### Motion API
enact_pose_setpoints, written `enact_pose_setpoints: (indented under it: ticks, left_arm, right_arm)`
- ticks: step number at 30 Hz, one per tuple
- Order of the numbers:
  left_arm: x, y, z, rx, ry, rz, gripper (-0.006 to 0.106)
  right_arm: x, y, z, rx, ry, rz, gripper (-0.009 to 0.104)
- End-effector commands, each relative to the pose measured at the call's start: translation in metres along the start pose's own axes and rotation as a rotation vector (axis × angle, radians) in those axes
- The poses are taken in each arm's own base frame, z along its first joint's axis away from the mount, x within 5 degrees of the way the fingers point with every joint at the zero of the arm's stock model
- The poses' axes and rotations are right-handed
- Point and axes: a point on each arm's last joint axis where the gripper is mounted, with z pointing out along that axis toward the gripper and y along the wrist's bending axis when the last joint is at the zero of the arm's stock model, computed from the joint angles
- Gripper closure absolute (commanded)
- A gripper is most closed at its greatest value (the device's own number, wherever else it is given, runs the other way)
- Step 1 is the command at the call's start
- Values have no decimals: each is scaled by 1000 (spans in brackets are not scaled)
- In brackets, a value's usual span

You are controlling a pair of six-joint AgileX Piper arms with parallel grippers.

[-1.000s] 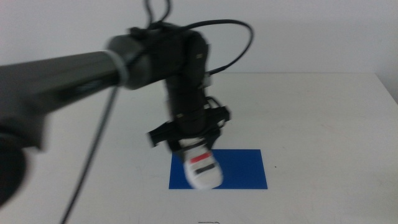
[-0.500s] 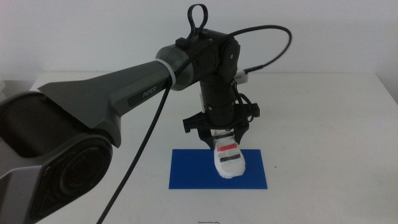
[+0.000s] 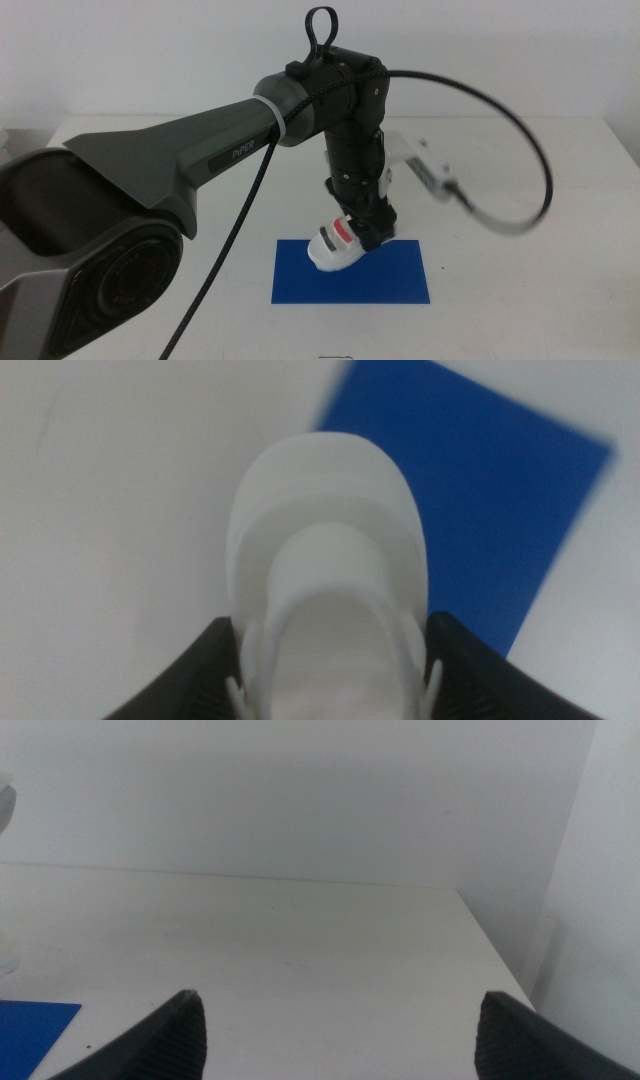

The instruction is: Use one arm to grab the shoe from the table and place it on the mat.

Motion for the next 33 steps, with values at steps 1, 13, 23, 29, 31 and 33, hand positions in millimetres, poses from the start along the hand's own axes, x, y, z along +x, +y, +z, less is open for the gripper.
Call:
enact_pose_setpoints:
  ticks: [1,13,23,29,31,33]
  left_arm:
    - [0,-11,-40,26,-26,323,102]
    - [1,-10,-41,13,-18,422,102]
    - [15,-16,-33,54,27,446,102]
    - [13,-18,-26,83,6,516,102]
    - [12,-19,-22,108,-9,550,102]
    - [10,-21,-20,134,-28,575,102]
  right_arm:
    - [-14,-1,-3,8,-113,-14,1]
    - [-14,-1,-3,8,-113,-14,1]
    - [-14,-1,-3,8,-113,-14,1]
    - [-14,-1,-3,8,-113,-14,1]
    - [-14,-1,-3,8,-113,-14,1]
    - [-14,-1,-3,8,-113,-14,1]
